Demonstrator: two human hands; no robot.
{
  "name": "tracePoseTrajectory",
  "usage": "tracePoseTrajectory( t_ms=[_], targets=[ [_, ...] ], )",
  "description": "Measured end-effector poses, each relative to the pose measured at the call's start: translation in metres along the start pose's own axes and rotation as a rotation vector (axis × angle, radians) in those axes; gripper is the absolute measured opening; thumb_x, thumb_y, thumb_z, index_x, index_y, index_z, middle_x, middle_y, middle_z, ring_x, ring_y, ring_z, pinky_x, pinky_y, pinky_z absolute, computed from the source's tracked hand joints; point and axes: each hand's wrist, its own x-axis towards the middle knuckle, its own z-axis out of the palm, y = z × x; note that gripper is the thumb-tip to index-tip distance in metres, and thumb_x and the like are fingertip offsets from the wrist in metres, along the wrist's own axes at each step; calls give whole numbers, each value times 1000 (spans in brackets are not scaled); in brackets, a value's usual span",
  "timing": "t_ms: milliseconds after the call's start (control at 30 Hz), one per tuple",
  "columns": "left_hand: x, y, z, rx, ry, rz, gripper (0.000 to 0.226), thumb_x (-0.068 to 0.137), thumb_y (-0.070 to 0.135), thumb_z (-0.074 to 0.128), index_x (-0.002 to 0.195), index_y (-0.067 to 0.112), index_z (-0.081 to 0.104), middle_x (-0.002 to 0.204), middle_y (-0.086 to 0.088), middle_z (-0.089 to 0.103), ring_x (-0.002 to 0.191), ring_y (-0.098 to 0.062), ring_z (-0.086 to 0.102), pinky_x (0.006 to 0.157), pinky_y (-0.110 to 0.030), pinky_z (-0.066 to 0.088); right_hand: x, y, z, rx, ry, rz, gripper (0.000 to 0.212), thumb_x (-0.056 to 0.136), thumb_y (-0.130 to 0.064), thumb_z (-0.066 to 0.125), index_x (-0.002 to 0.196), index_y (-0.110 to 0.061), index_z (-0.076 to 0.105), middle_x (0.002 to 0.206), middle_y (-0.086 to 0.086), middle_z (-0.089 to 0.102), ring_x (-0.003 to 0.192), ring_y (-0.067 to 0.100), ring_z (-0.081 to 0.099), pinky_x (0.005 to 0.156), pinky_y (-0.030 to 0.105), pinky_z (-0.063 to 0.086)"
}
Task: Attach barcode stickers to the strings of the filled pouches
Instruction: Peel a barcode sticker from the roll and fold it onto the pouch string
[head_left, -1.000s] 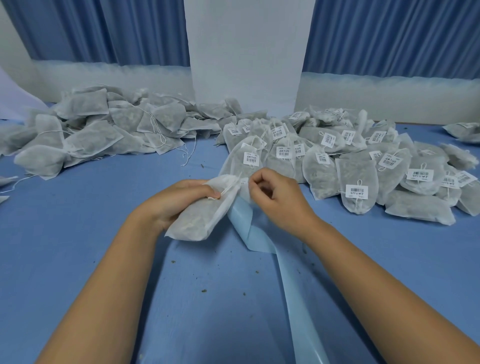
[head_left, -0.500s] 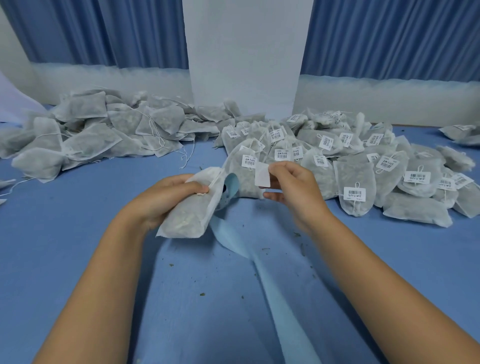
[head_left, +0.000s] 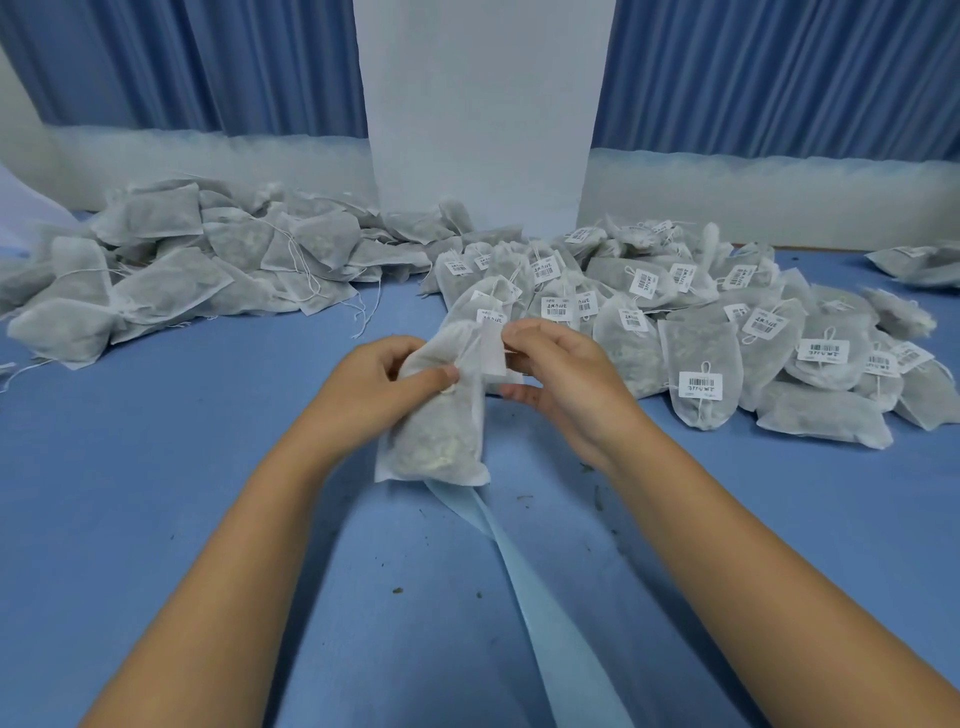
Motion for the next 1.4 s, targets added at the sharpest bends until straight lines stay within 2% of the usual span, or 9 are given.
tracePoseTrajectory(
  t_ms=[200, 300, 367, 500, 600, 767, 867, 1200, 1400],
  targets=[
    [-5, 1, 17, -41, -181, -34, 32, 76, 40, 77, 99, 18, 74, 101, -10, 74, 95, -24, 71, 84, -41, 55, -2, 7, 1, -36, 1, 73, 20, 96, -14, 58, 84, -9, 73, 77, 0, 72, 71, 10, 67, 63, 22, 53],
    [-2, -3, 19, -84, -247, -80, 30, 79, 32, 79, 104, 17, 72, 98, -6, 75, 89, -16, 71, 72, -27, 55, 2, 7, -3, 5, 45, 123, 19, 94, -14, 59, 82, -8, 73, 77, 3, 72, 74, 14, 67, 74, 29, 57],
    [-1, -5, 21, -123, -285, -119, 19, 86, 20, 76, 104, 16, 71, 90, 2, 75, 83, -8, 70, 64, -16, 50, 4, 6, -5, 56, 60, 157, 16, 93, -14, 60, 83, -9, 71, 75, 2, 70, 72, 14, 65, 71, 29, 57],
    [0, -5, 24, -170, -244, -172, 25, 81, 20, 79, 103, 12, 72, 93, -5, 76, 87, -17, 70, 73, -26, 55, 6, 5, -7, 136, 108, 185, 11, 92, -15, 61, 87, -12, 70, 88, 2, 69, 83, 14, 65, 71, 26, 57],
    [2, -5, 27, -194, -132, -229, 48, 70, 32, 79, 108, 4, 70, 108, -19, 72, 104, -35, 68, 85, -43, 51, 7, 10, -11, -114, 322, -2, 17, 91, -17, 62, 76, -19, 70, 76, -7, 65, 74, 7, 58, 66, 24, 52],
    [5, -9, 35, -171, -46, -265, 39, 80, 26, 79, 109, 3, 67, 106, -18, 73, 100, -35, 70, 88, -49, 55, 4, 19, -6, -435, 445, -357, 19, 92, -14, 61, 77, -25, 64, 71, -10, 65, 68, 9, 60, 70, 31, 56],
    [7, -12, 40, -143, -15, -243, 24, 84, 24, 75, 100, 7, 68, 90, -6, 73, 75, -17, 69, 60, -30, 54, 3, 24, -4, -567, 459, -474, 11, 92, -13, 61, 83, -16, 68, 76, 0, 68, 74, 18, 63, 71, 27, 52],
    [6, -10, 44, -162, 24, -235, 22, 84, 24, 73, 99, 8, 68, 90, -7, 72, 81, -20, 69, 61, -28, 48, -5, 32, 4, -797, 342, -559, 8, 88, -13, 65, 82, -12, 70, 82, -2, 64, 72, 14, 56, 68, 28, 47],
    [3, -4, 44, -134, 36, -208, 54, 64, 46, 69, 101, 7, 67, 96, -14, 71, 86, -25, 67, 69, -37, 47, -6, 34, 6, -848, 274, -564, 6, 87, -15, 69, 84, -12, 74, 83, -3, 62, 78, 12, 55, 68, 19, 41]
  ],
)
